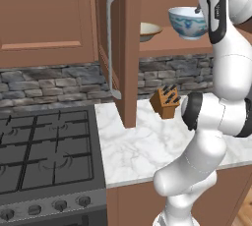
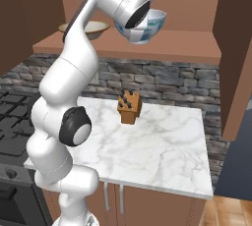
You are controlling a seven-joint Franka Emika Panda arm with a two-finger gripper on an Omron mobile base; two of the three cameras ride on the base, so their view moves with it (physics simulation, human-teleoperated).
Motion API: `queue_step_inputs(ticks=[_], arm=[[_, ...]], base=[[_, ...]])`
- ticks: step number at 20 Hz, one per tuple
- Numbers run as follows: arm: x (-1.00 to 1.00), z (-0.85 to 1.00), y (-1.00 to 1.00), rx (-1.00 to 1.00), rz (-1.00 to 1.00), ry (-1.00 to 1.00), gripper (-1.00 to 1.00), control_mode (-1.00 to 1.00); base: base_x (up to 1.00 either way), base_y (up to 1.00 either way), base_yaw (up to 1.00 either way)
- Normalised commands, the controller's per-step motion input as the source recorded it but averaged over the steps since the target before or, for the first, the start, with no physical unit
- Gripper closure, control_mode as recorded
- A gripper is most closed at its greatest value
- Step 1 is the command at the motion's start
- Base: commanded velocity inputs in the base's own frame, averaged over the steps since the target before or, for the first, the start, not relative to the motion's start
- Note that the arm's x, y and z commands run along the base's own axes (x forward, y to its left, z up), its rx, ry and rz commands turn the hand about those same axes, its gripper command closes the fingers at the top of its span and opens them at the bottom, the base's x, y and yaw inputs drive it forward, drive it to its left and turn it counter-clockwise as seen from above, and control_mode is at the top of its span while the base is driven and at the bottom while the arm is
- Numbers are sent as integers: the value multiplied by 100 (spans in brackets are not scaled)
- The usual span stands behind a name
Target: Pick up the bowls from the cabinet and place each bowl in front of a stool on the dining counter.
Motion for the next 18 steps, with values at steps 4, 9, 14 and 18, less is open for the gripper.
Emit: queue_step_inputs(ticks=[4,9,14,18], arm=[[0,0,0,0,0,0,-100,-100],[0,0,0,0,0,0,100,-100],[0,0,0,0,0,0,100,-100],[0,0,0,0,0,0,100,-100]], base=[[0,0,0],[0,0,0],[0,0,0],[0,0,0]])
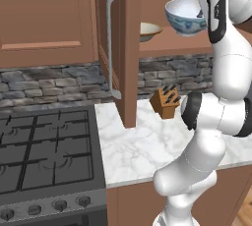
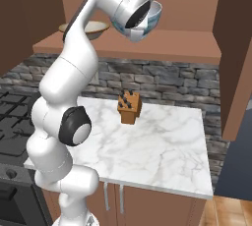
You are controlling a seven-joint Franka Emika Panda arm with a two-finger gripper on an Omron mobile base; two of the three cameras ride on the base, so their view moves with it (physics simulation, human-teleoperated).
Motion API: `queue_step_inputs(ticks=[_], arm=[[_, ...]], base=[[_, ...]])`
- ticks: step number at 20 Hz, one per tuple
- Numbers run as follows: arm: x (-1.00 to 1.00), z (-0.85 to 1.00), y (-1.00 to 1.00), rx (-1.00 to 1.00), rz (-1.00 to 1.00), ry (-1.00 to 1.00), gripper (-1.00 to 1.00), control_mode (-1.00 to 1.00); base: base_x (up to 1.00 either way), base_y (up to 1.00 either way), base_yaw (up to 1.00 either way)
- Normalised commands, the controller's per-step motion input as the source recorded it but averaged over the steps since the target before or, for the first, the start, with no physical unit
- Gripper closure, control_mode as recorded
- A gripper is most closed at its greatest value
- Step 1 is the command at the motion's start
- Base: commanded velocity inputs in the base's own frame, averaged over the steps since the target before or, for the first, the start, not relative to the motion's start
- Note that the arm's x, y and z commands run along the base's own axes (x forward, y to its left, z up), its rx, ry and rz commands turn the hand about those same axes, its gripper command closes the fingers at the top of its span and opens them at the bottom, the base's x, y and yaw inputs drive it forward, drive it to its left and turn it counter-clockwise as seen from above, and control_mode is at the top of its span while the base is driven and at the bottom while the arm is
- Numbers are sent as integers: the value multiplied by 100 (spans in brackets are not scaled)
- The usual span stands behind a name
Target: Pick up the bowls from the cabinet and place each bowl in front of a stool on the dining counter.
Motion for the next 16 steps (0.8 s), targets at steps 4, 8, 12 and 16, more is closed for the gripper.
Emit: queue_step_inputs(ticks=[4,8,12,16], arm=[[-13,3,-14,0,0,-8,100,-100],[-71,19,-16,0,-8,-22,100,-100],[-98,19,-6,0,-17,-26,100,-100],[-100,14,0,0,-26,-2,100,-100]], base=[[0,0,0],[0,0,0],[0,0,0],[0,0,0]])
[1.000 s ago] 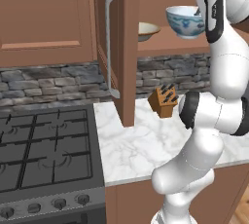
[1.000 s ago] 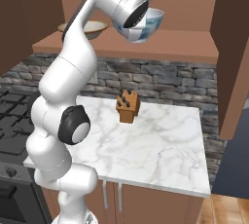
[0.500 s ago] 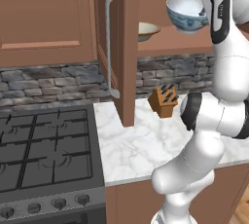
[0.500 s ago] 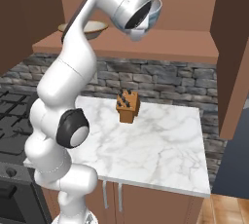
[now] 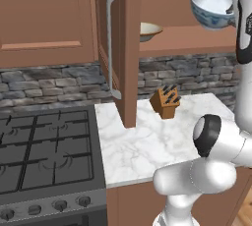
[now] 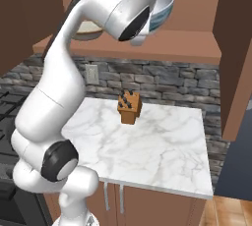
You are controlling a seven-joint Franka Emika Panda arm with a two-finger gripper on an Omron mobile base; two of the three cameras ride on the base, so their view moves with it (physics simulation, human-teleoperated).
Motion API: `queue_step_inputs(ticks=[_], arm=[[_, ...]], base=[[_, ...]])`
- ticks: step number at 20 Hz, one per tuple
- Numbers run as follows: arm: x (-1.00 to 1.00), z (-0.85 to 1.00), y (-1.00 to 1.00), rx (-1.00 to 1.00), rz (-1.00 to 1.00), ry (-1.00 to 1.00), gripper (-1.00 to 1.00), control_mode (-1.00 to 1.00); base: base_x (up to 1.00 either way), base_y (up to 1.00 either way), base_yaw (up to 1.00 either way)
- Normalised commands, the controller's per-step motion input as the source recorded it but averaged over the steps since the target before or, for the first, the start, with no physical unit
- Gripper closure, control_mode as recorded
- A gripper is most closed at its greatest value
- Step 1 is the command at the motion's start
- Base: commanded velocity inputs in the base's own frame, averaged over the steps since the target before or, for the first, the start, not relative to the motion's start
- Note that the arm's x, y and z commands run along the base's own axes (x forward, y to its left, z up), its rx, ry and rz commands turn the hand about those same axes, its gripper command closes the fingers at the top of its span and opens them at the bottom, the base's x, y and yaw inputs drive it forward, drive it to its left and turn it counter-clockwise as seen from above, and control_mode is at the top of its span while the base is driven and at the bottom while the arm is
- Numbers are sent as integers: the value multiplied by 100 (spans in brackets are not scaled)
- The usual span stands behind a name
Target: Pick up the bowls from the cabinet and place each bowl in front of a stool on the dining counter.
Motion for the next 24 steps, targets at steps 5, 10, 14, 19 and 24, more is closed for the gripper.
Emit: queue_step_inputs(ticks=[5,10,14,19,24], arm=[[-100,9,0,3,-21,7,100,-100],[-100,0,17,12,-11,22,100,-100],[-100,-3,29,23,0,34,100,-100],[-100,-21,45,23,10,28,100,-100],[-72,-35,62,8,17,11,100,-100]], base=[[0,0,0],[0,0,0],[0,0,0],[0,0,0],[0,0,0]])
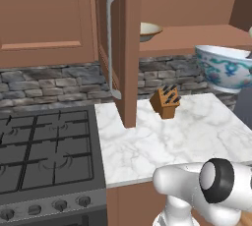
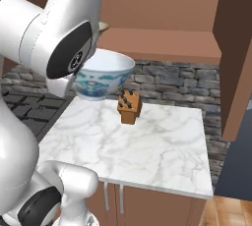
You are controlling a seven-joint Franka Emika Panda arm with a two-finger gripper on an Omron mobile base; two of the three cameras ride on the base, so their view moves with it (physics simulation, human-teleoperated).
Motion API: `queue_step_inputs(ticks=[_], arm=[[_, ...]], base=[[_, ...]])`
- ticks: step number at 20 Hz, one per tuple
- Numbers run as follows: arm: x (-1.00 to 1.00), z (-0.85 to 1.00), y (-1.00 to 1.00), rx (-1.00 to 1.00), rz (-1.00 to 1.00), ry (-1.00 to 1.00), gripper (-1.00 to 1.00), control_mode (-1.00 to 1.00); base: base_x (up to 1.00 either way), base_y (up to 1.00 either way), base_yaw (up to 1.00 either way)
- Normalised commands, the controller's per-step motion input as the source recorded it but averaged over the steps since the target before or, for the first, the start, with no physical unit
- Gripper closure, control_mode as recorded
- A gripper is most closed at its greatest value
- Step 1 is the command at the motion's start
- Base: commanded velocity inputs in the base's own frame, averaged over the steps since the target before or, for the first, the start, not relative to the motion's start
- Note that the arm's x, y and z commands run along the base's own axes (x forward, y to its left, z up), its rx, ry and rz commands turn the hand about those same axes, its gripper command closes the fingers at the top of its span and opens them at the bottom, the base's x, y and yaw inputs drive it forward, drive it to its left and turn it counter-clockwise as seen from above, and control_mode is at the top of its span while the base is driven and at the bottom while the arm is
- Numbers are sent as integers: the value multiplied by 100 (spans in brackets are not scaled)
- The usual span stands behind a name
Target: Pick up the bowls from the cabinet and place each bowl in front of a stool on the dining counter.
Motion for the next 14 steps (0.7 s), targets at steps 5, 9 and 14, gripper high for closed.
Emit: queue_step_inputs(ticks=[5,9,14], arm=[[-14,-39,70,-1,8,-3,100,-100],[-10,-44,14,-9,0,-24,100,-100],[-5,-32,0,-5,-1,-26,100,-100]], base=[[0,0,0],[0,0,0],[0,0,0]])
